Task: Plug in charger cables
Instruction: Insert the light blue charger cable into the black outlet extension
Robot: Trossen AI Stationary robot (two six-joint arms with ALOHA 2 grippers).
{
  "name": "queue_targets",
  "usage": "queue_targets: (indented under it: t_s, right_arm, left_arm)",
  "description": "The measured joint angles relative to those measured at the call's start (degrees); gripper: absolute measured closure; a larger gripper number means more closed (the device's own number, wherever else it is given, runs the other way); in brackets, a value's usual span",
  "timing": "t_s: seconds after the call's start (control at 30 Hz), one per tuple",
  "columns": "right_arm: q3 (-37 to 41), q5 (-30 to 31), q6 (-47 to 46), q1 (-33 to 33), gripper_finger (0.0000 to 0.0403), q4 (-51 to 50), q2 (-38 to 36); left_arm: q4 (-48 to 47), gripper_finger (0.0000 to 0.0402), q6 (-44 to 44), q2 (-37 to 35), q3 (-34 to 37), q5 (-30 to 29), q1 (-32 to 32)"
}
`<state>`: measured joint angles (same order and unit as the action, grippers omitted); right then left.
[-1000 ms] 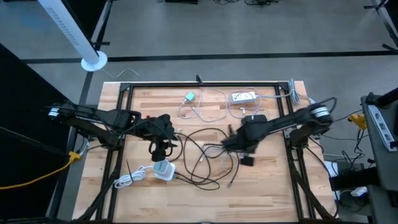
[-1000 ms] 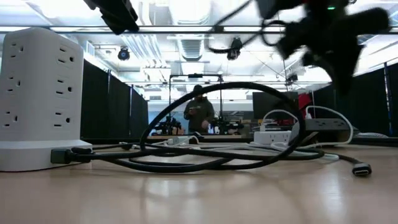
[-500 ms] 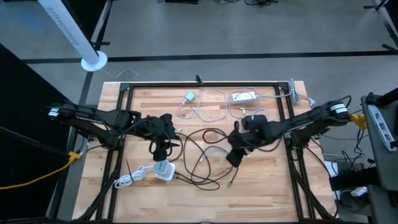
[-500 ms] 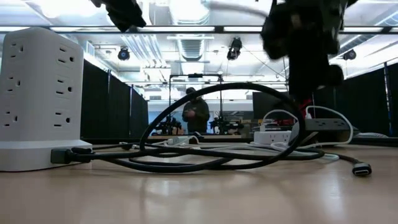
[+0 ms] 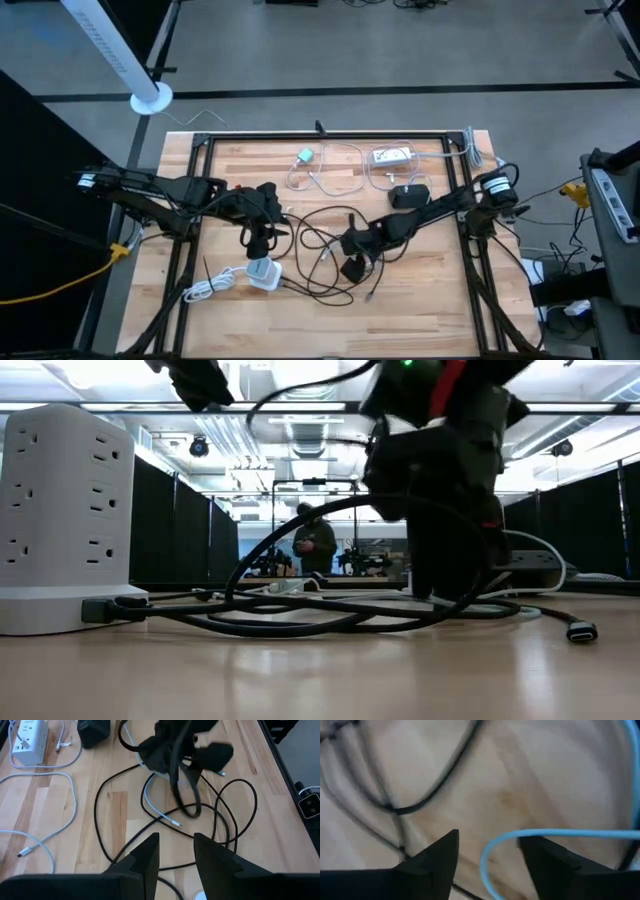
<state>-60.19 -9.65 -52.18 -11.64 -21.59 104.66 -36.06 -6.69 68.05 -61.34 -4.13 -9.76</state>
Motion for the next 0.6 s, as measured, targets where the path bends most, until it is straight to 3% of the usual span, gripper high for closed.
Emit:
queue_targets:
  t_s: [0.13,0.27,0.3,0.6]
  right_arm:
    - [-4.46,0.86,1.22,-0.46,0.0257,-5.79,3.59]
    - [-9.84,1.24,6.64,-0.39,0.0373,-12.59,4.11]
    - [-11.67,1.59,8.26,-0.46,0.0387,-13.79,3.78]
    - [-27.69,10.8,18.05,0.52,0.0398,-31.06,-12.34]
  left_arm:
    - [-0.03,0.0299,-0.03,0.0,0.02,-0.01,0.0]
    - [-0.03,0.0299,0.61,0.0,0.09,-0.92,0.1]
    - [-0.02,0.0299,0.74,0.0,0.09,-1.12,0.11]
    - [0.06,0.0299,1.68,0.02,0.11,-1.48,0.55]
